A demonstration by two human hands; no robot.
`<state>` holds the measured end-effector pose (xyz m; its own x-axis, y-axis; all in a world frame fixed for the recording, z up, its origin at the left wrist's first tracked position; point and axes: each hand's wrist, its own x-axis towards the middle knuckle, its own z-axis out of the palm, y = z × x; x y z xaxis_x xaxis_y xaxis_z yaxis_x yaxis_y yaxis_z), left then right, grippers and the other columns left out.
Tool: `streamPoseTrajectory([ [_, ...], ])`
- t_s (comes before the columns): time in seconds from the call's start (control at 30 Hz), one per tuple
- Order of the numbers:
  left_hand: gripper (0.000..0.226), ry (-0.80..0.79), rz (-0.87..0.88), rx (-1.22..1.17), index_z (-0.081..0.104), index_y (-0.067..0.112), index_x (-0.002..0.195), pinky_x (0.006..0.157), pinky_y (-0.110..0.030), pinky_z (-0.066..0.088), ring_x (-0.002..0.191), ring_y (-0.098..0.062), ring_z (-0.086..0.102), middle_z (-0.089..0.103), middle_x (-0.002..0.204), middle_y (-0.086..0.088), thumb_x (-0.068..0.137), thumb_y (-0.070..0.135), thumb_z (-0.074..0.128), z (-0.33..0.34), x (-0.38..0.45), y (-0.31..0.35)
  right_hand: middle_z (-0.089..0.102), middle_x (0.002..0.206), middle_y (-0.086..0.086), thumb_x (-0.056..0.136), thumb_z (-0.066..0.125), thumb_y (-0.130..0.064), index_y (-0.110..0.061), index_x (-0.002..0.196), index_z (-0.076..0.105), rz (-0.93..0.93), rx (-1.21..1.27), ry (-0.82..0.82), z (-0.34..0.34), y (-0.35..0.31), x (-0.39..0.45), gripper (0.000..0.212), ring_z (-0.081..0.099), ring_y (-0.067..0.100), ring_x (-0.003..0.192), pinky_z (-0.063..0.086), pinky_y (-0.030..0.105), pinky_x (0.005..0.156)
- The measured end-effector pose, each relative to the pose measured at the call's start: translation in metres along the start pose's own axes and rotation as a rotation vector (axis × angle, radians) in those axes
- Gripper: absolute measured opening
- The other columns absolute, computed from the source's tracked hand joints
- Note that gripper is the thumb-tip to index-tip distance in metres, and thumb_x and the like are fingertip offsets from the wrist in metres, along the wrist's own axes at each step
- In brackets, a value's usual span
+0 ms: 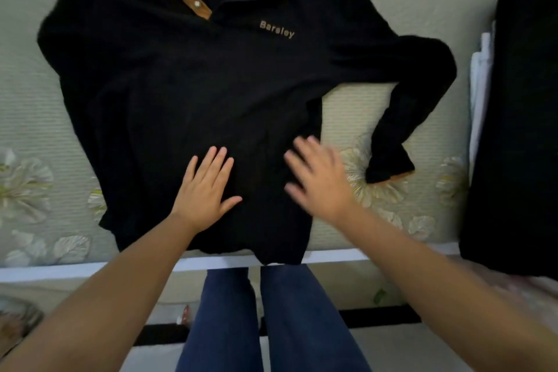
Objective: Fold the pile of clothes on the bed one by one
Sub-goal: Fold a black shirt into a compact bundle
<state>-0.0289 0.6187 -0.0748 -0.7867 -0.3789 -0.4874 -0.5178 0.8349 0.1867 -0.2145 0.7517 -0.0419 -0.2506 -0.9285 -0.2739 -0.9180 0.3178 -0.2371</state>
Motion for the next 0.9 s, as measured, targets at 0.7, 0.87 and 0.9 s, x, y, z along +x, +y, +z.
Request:
streamPoseTrajectory([
  [0.7, 0.029, -0.035, -0.114, 0.165, 0.057, 0.006, 0.105, 0.066, -0.033, 0.031, 0.090, -0.029, 0.052, 0.056, 0.099, -0.011, 0.076, 0.007, 0.064, 0.026, -0.122, -0.091, 0.036, 0.144, 0.017, 0.056, 0.062, 0.020, -0.009, 0.135, 0.042, -0.076, -0.191, -0.226, 0.036, -0.032, -0.125, 0.086, 0.024, 0.040, 0.133, 0.024, 0.054, 0.104],
  [0.87, 0.036, -0.140, -0.119, 0.335, 0.050, 0.021, 0.116, 0.081, -0.030, 0.032, 0.103, -0.022, 0.047, 0.051, 0.108, -0.001, 0.081, 0.027, 0.057, 0.024, -0.151, -0.108, -0.016, 0.154, 0.001, 0.090, 0.034, -0.007, -0.018, 0.145, 0.019, 0.092, -0.340, -0.573, 0.057, -0.052, -0.152, 0.058, -0.014, 0.023, 0.142, -0.008, 0.050, 0.111],
  [0.9, 0.037, -0.116, -0.095, 0.343, 0.055, 0.018, 0.110, 0.080, -0.032, 0.036, 0.099, -0.024, 0.050, 0.055, 0.103, -0.004, 0.075, 0.027, 0.064, 0.022, -0.157, -0.109, -0.013, 0.155, 0.001, 0.092, 0.032, -0.010, -0.015, 0.136, 0.039, 0.122, -0.340, -0.553, 0.060, -0.059, -0.154, 0.045, -0.009, 0.023, 0.142, -0.007, 0.049, 0.112],
])
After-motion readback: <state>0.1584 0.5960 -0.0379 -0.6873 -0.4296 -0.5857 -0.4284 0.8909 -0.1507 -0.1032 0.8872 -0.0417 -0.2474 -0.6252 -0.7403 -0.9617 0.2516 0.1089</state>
